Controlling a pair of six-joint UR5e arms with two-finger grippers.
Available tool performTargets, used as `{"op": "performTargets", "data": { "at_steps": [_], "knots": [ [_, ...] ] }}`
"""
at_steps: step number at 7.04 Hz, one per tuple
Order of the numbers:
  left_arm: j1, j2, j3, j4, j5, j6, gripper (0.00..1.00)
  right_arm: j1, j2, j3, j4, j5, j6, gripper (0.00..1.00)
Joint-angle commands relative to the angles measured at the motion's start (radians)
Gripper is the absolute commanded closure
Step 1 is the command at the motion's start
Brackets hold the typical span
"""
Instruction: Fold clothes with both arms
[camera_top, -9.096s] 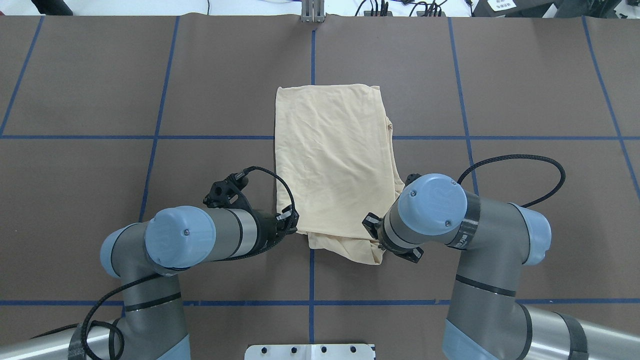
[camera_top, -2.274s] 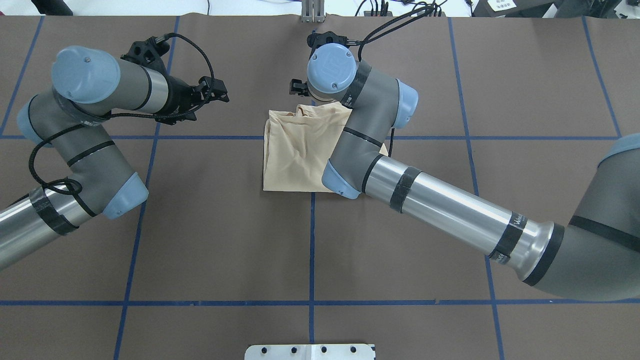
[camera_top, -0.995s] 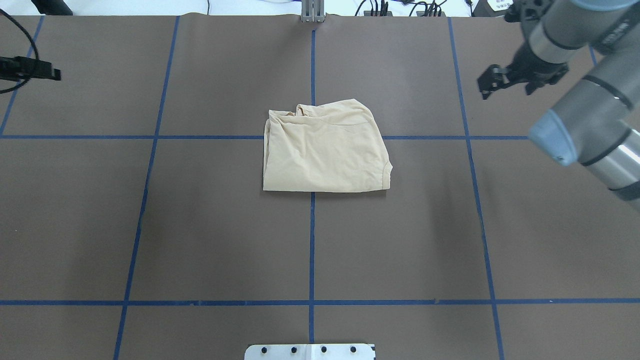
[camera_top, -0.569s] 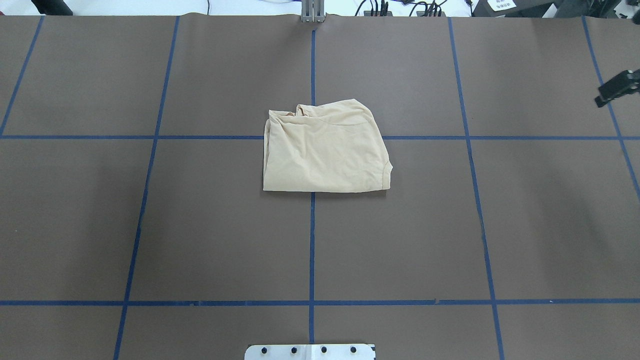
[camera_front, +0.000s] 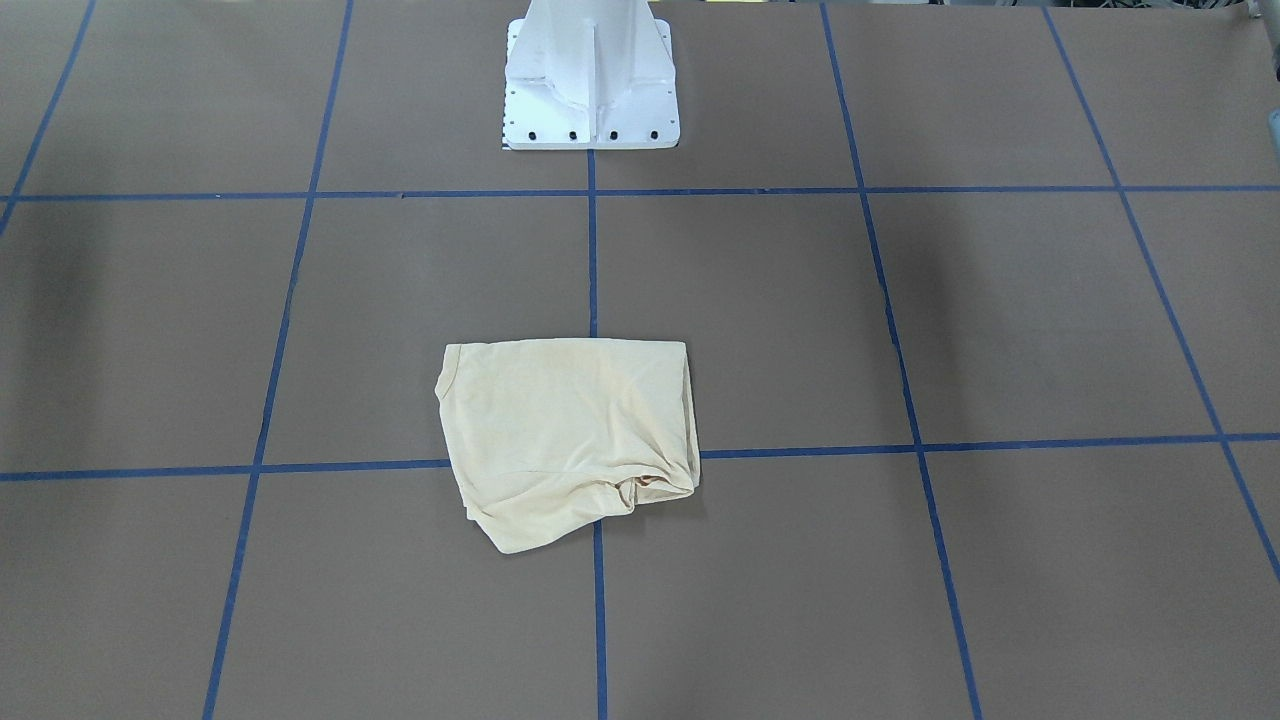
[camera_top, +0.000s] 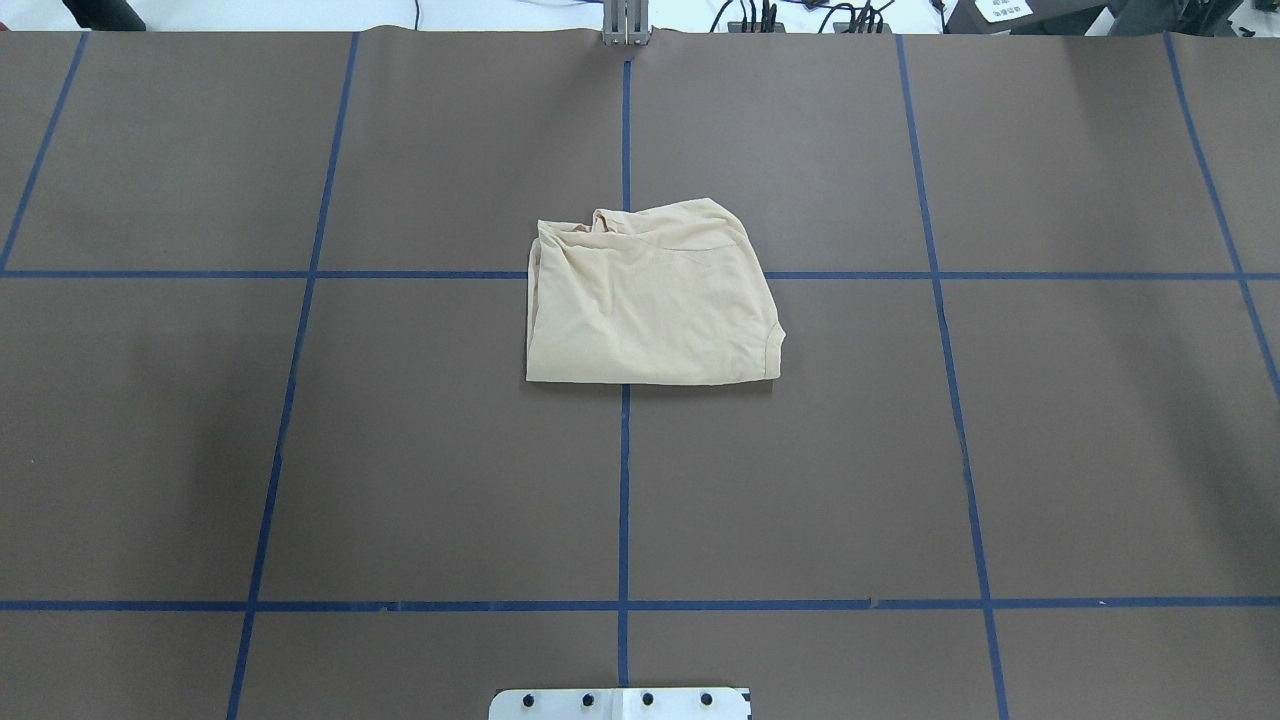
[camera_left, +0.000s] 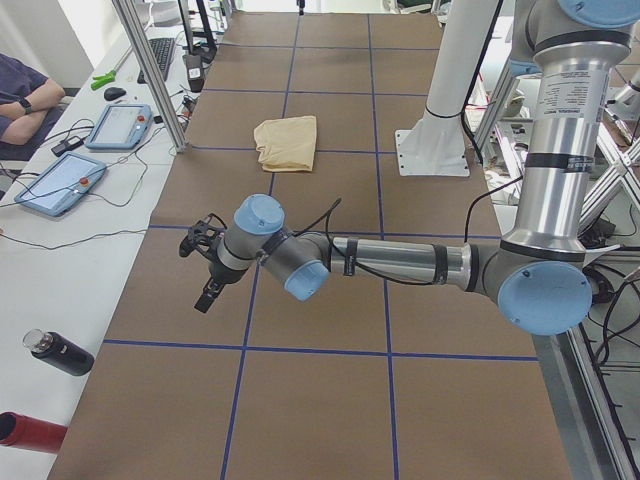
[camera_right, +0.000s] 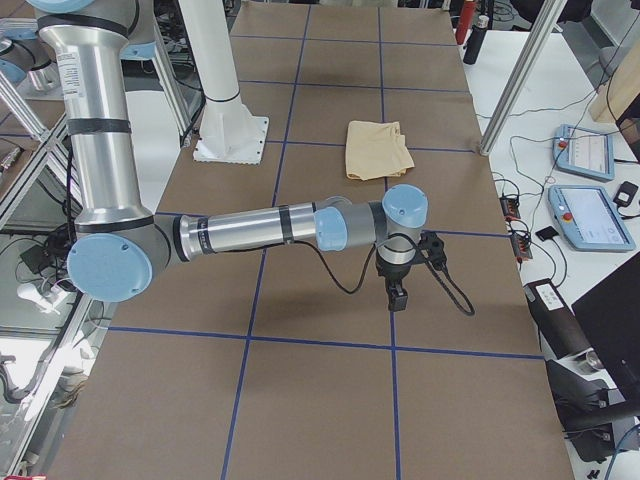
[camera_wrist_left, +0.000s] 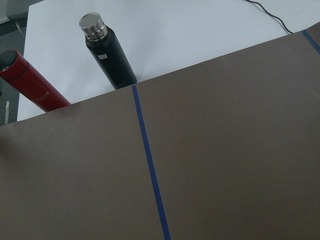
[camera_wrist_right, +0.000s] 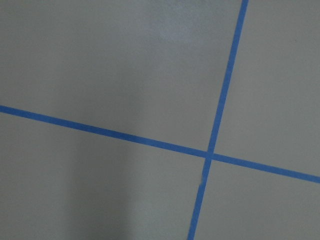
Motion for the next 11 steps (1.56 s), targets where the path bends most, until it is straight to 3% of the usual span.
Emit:
{"op": "performTargets", "data": {
  "at_steps": [1, 2, 3, 4, 6, 7, 8, 11],
  "knots": [
    [-0.003, 0.067, 0.004, 0.02, 0.002, 0.022, 0.01, 0.012, -0.082, -0.016, 0.082, -0.008, 0.002, 0.0],
    [-0.004, 0.094, 0.001, 0.069, -0.003, 0.169, 0.01, 0.012, -0.11, -0.005, 0.083, -0.113, 0.005, 0.0],
    [-0.021, 0.095, -0.026, 0.194, -0.003, 0.316, 0.0, 0.011, -0.107, -0.01, 0.082, -0.169, 0.014, 0.0],
    [-0.054, 0.084, -0.081, 0.366, -0.004, 0.403, 0.01, 0.011, -0.107, -0.007, 0.079, -0.163, 0.014, 0.0],
    [-0.056, 0.087, -0.271, 0.742, -0.013, 0.415, 0.0, 0.012, -0.119, -0.019, 0.074, -0.049, 0.013, 0.0],
    [-0.061, 0.098, -0.255, 0.767, -0.109, 0.416, 0.0, 0.012, -0.128, -0.019, 0.073, -0.012, 0.012, 0.0],
    [-0.064, 0.101, -0.185, 0.761, -0.292, 0.413, 0.0, 0.018, -0.136, -0.021, 0.074, 0.005, 0.012, 0.0],
    [-0.094, 0.098, -0.149, 0.732, -0.302, 0.408, 0.0, 0.057, -0.162, -0.021, 0.079, 0.024, 0.016, 0.0]
  ]
}}
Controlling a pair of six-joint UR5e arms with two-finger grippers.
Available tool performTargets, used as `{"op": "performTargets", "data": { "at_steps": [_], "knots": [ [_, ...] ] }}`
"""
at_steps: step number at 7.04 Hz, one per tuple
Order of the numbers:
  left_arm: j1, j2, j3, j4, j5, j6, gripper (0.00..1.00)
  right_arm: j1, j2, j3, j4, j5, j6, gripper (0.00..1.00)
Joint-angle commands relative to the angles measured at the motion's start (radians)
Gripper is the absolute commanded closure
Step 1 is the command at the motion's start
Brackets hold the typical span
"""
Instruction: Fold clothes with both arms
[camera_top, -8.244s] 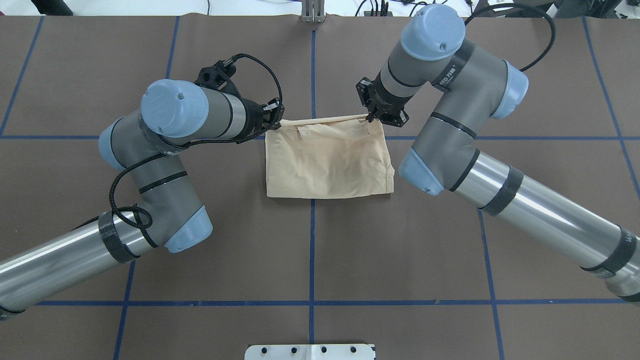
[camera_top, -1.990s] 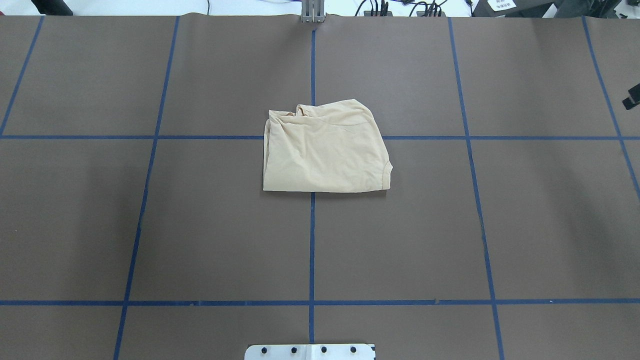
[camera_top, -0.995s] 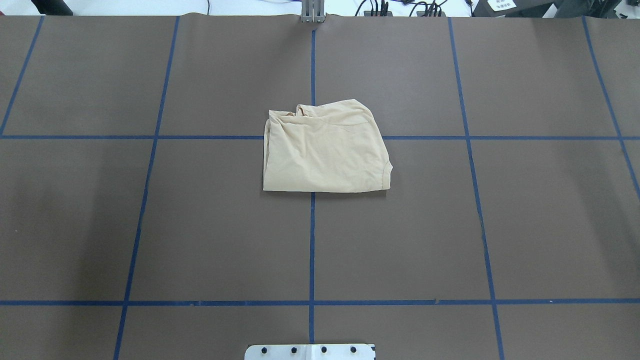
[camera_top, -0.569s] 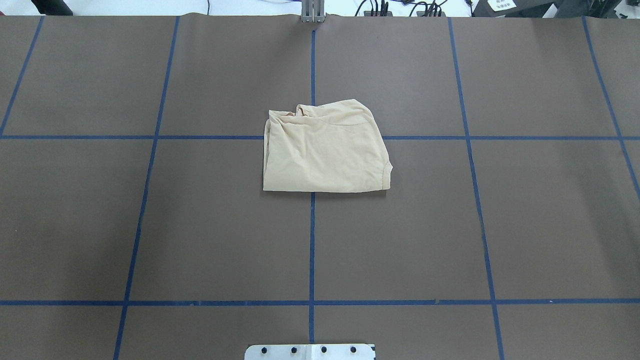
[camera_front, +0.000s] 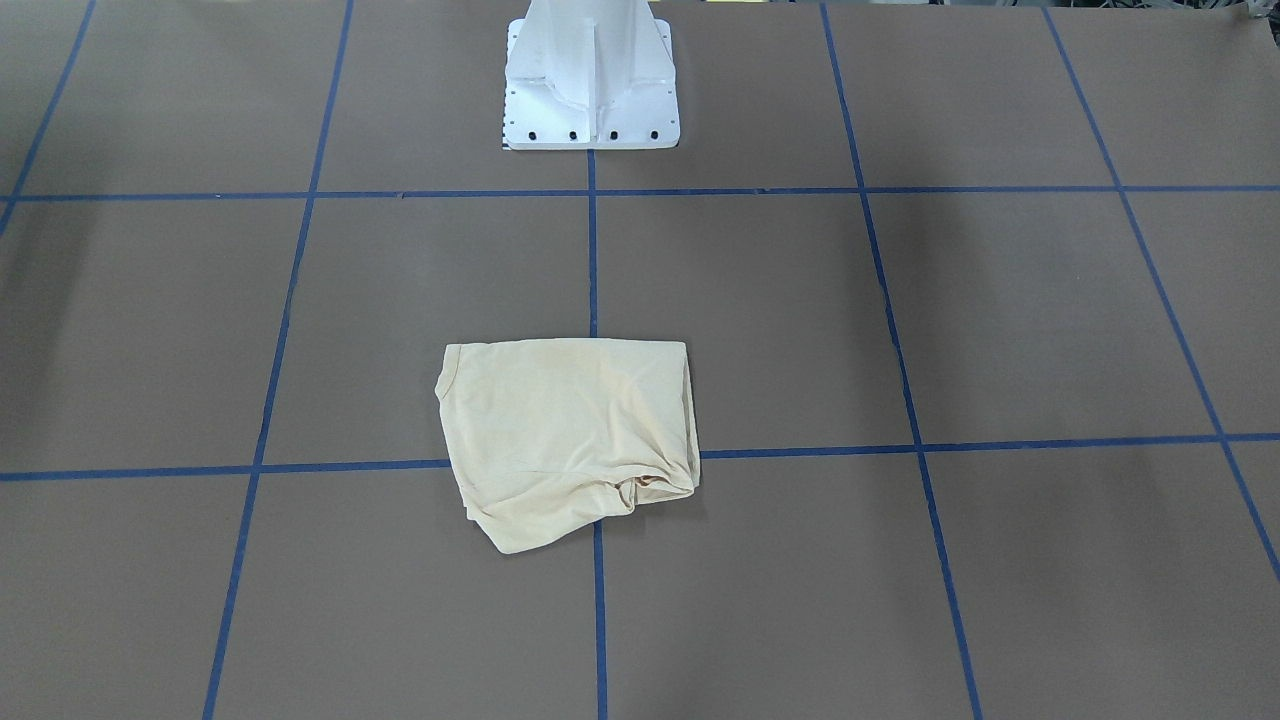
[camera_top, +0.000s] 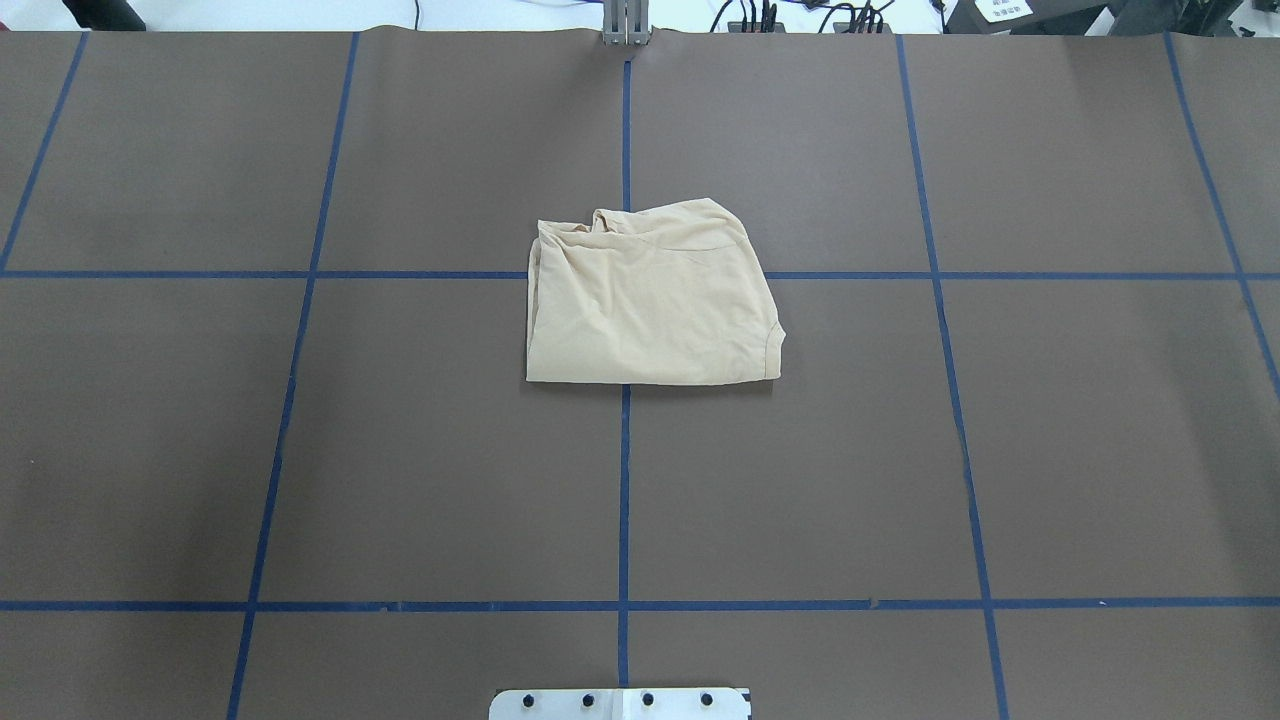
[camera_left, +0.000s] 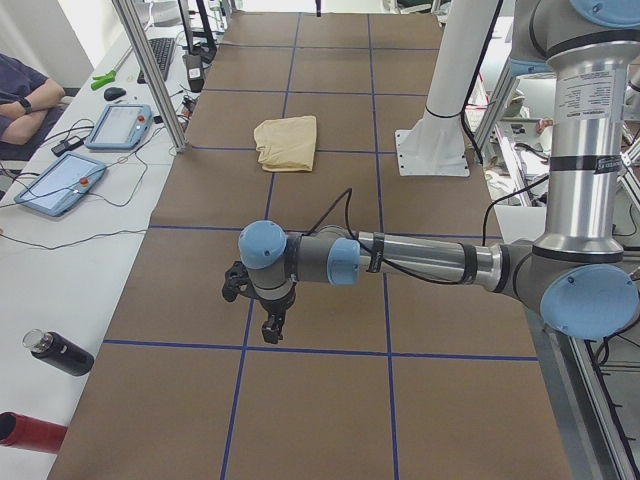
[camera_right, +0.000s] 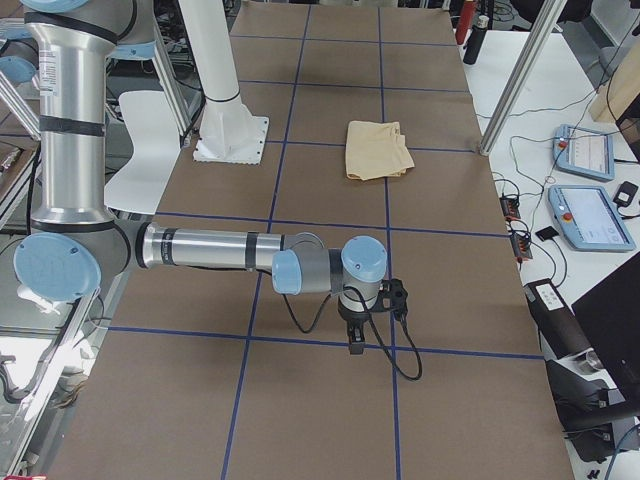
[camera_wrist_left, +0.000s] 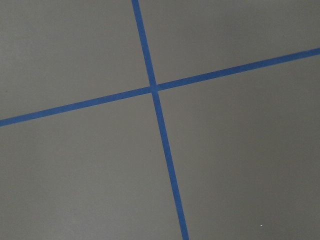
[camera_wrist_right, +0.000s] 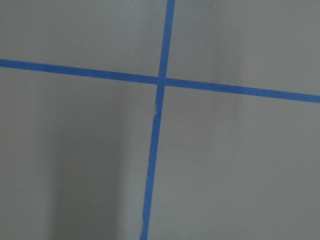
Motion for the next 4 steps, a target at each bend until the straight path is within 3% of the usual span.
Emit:
{"op": "performTargets", "data": {
  "at_steps": [1, 4],
  "knots": [
    [-0.033, -0.007, 0.01, -0.005, -0.003, -0.005, 0.0, 0.016, -0.017, -0.001, 0.002, 0.003, 0.001, 0.0],
    [-0.057, -0.014, 0.003, -0.003, 0.039, -0.008, 0.0, 0.108, -0.028, 0.018, -0.01, 0.04, 0.0, 0.0]
  ]
}}
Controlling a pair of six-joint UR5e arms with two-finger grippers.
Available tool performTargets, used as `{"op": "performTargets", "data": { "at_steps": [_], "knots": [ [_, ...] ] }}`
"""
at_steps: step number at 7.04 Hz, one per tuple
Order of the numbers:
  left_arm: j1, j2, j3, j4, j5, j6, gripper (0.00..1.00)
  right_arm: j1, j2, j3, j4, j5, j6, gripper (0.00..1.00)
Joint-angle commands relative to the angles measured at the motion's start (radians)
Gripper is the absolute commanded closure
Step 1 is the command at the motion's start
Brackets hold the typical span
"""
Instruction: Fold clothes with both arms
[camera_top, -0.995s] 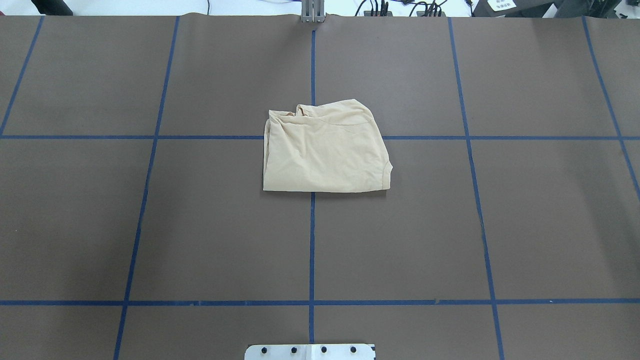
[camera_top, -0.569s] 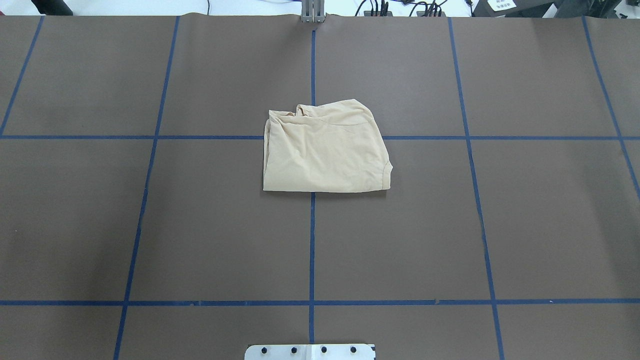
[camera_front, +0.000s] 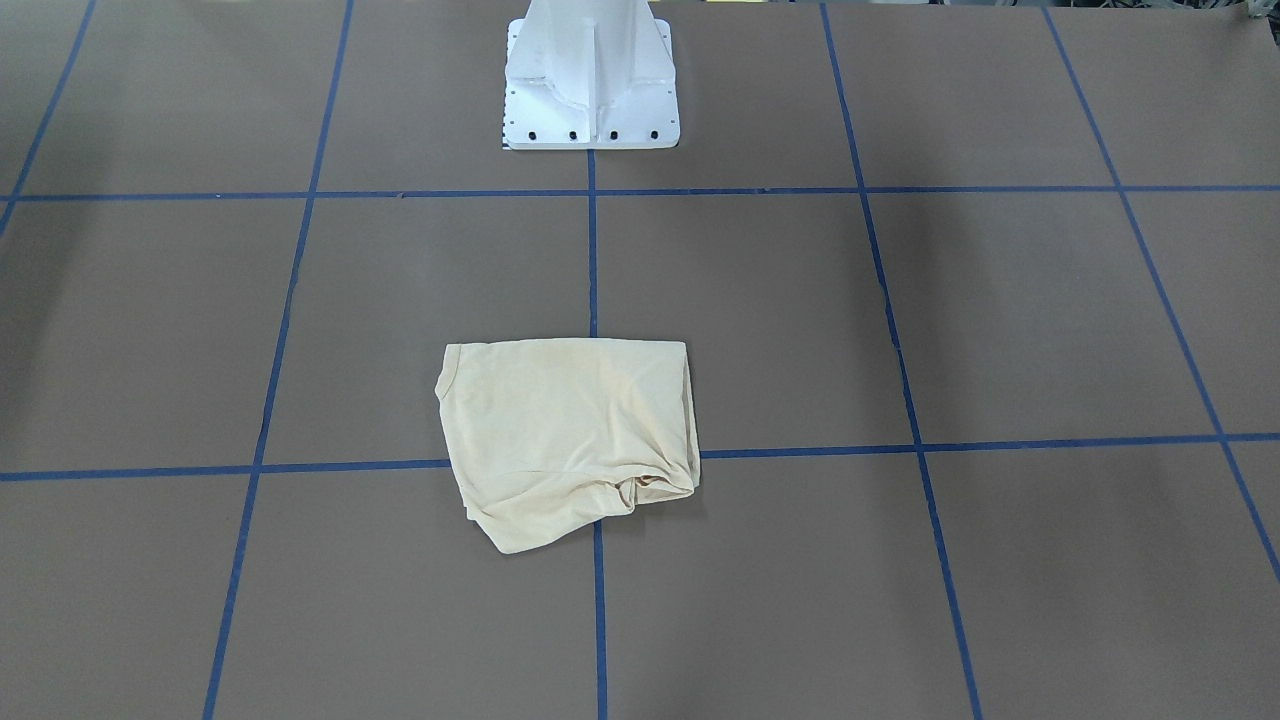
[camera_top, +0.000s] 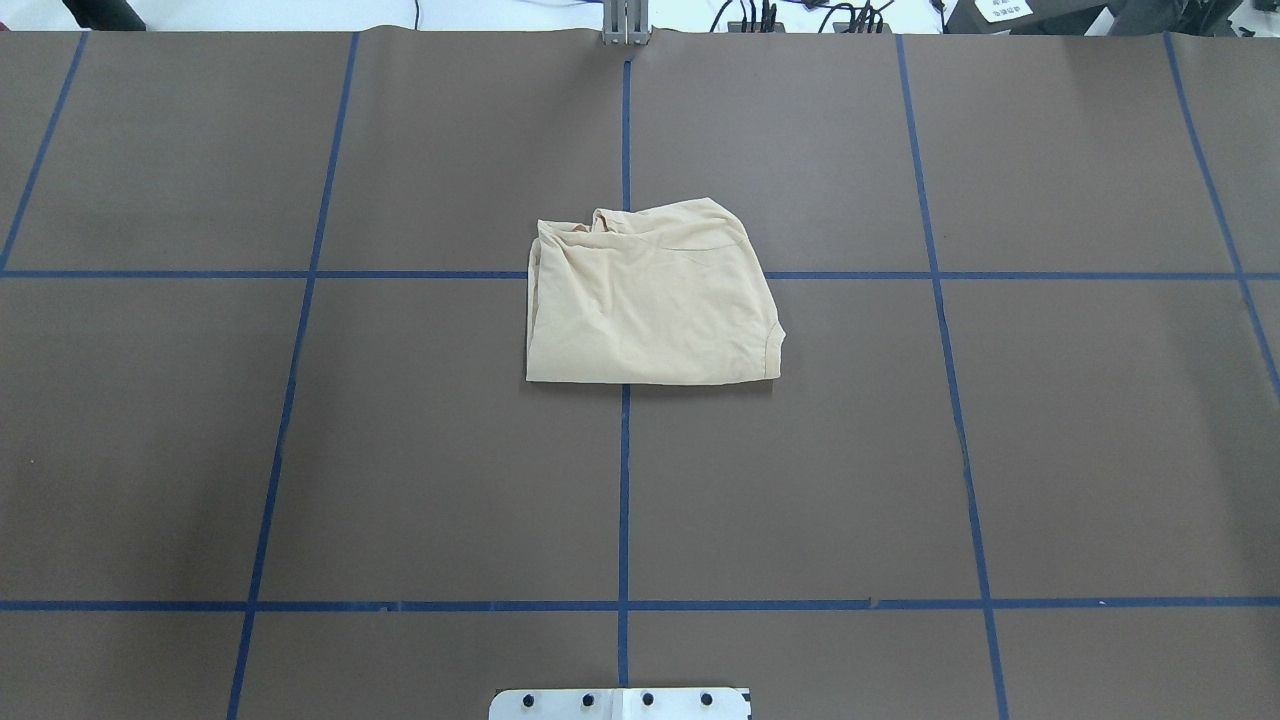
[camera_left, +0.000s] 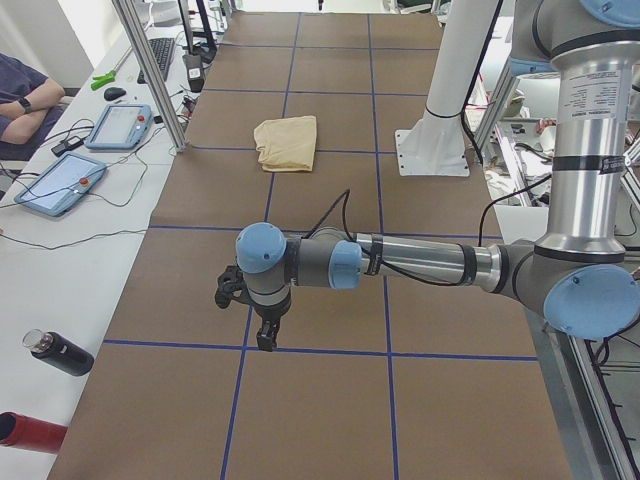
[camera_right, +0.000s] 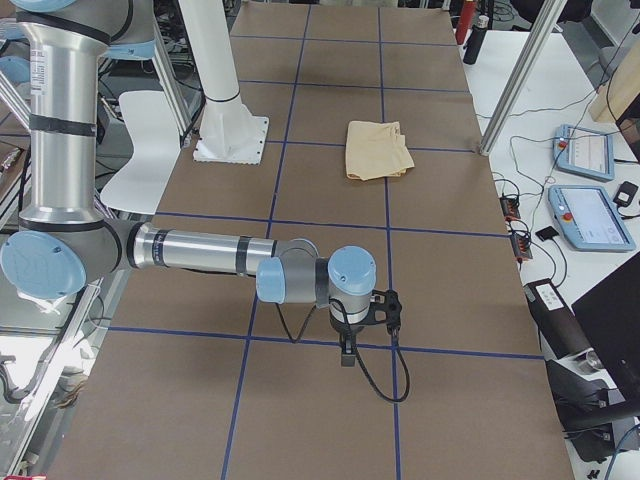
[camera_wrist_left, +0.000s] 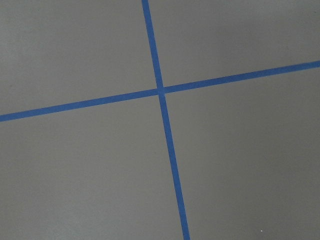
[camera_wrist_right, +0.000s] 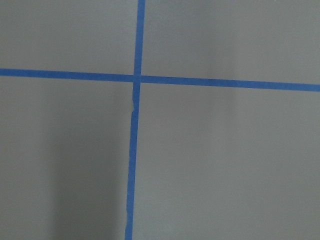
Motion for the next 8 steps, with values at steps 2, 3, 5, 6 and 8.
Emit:
{"op": "performTargets", "data": {
  "at_steps": [2, 3, 5, 6, 8],
  "knots": [
    [-0.007, 0.0, -0.004, 0.001, 0.008, -0.002, 0.0, 0.046, 0.002, 0.073, -0.094, 0.061, -0.001, 0.0],
    [-0.007, 0.0, -0.004, 0.001, 0.008, -0.001, 0.0, 0.045, -0.001, 0.119, -0.149, 0.041, -0.002, 0.0],
    [-0.007, 0.002, -0.001, 0.001, 0.008, -0.001, 0.0, 0.045, -0.01, 0.127, -0.159, 0.03, -0.002, 0.0],
    [-0.007, 0.002, -0.001, 0.001, 0.008, 0.001, 0.0, 0.045, -0.015, 0.124, -0.154, 0.033, -0.004, 0.0],
    [-0.005, 0.0, 0.005, 0.001, 0.009, -0.002, 0.0, 0.045, -0.015, 0.121, -0.153, 0.038, -0.002, 0.0]
  ]
}}
